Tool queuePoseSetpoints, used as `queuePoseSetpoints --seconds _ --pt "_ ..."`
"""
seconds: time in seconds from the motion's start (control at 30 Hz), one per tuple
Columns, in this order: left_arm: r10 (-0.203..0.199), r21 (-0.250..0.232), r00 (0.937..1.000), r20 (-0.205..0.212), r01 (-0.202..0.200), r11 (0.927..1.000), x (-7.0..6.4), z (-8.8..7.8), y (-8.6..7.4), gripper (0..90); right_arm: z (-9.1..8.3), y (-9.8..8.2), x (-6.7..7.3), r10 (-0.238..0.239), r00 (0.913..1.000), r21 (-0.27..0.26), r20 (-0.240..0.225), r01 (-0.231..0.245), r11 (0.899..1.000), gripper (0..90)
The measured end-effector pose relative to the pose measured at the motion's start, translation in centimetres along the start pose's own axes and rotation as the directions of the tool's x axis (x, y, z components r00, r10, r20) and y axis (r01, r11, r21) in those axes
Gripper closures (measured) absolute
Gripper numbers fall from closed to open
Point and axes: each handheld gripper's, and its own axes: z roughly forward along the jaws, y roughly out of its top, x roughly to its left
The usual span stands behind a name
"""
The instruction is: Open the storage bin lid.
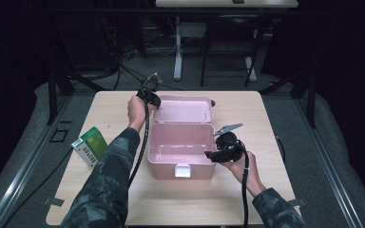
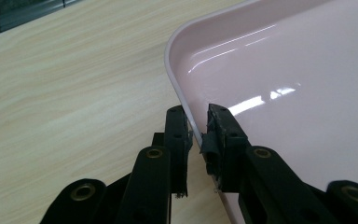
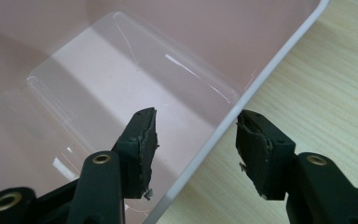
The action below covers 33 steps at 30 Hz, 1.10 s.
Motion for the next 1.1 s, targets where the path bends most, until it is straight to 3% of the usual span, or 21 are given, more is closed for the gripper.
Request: queuePoseSetpoints --seconds 0.4,0.63,0.83,1.1 --pt "-0.003 0.006 0.9999 0.01 0.003 1.0 0.1 0.2 -0.1 77.9 0.0 0.0 0.1 0.005 0.9999 0.0 0.013 -0.005 1.0 48.1" --pt "0.019 0.004 0.9998 0.007 -0.019 0.9998 0.2 -0.1 -0.1 75.6 0.0 0.0 0.2 0.012 0.9998 0.001 0.018 -0.012 1.0 47.9" --pt "0.021 -0.008 0.9995 0.022 -0.021 0.9997 0.3 -0.5 -0.2 61.6 0.1 0.0 0.2 0.025 0.9995 -0.004 0.019 -0.025 1.0 48.1" --pt "0.045 -0.046 0.9988 0.018 -0.044 0.998 0.8 -3.0 0.1 37.3 0.1 0.0 0.3 0.046 0.9988 -0.005 0.02 -0.046 0.999 48.5"
